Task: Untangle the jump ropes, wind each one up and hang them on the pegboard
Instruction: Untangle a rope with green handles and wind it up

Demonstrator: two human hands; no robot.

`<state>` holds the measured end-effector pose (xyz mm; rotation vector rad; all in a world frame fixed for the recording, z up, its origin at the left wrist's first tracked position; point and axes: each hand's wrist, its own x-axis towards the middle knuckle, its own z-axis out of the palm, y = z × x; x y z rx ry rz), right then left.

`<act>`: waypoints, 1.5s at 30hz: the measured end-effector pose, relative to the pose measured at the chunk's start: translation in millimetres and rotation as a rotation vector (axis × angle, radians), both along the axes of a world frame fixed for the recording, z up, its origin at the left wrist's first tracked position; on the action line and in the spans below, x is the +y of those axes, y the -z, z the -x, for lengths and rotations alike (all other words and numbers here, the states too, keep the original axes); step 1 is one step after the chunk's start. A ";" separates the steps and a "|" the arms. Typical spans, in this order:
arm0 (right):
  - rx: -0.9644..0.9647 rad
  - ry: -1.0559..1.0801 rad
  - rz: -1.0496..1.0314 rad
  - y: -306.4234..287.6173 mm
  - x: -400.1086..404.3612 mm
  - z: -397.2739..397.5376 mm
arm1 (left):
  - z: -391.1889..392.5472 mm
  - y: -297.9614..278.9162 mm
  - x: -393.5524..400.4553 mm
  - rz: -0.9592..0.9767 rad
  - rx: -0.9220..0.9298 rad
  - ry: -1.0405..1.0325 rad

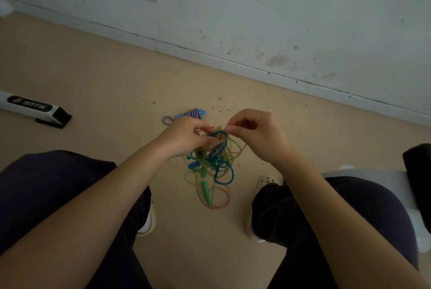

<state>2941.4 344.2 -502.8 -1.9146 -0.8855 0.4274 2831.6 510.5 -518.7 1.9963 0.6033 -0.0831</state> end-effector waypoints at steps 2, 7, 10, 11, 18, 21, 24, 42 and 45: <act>0.001 0.074 -0.044 -2.4 -3.0 -3.4 | -1.1 2.6 5.3 -0.098 0.025 -0.066; 0.077 0.156 -0.015 4.7 -2.2 -4.5 | -0.8 0.1 8.8 -0.060 -0.018 -0.015; 0.078 0.111 0.034 9.6 -1.9 -4.5 | 0.9 -6.5 1.6 0.138 -0.078 -0.025; 0.062 0.109 0.049 10.4 -1.9 -5.4 | 1.1 -8.3 2.1 0.128 -0.110 -0.084; 0.112 -0.038 -0.023 3.5 0.2 -0.9 | 0.4 -7.3 14.5 -0.018 -0.254 -0.138; 0.314 -0.135 -0.177 -0.8 -0.3 0.5 | -1.4 -4.1 9.2 0.090 -0.120 0.052; 0.403 -0.173 -0.265 -3.9 -1.6 0.8 | -0.5 -4.5 5.3 0.137 -0.028 0.170; 0.041 0.192 0.125 -4.5 -1.5 -6.9 | -0.2 -3.5 10.6 0.074 0.042 0.187; 0.020 0.113 0.185 -6.7 -2.2 -2.0 | -0.7 -1.7 7.4 0.072 0.062 0.142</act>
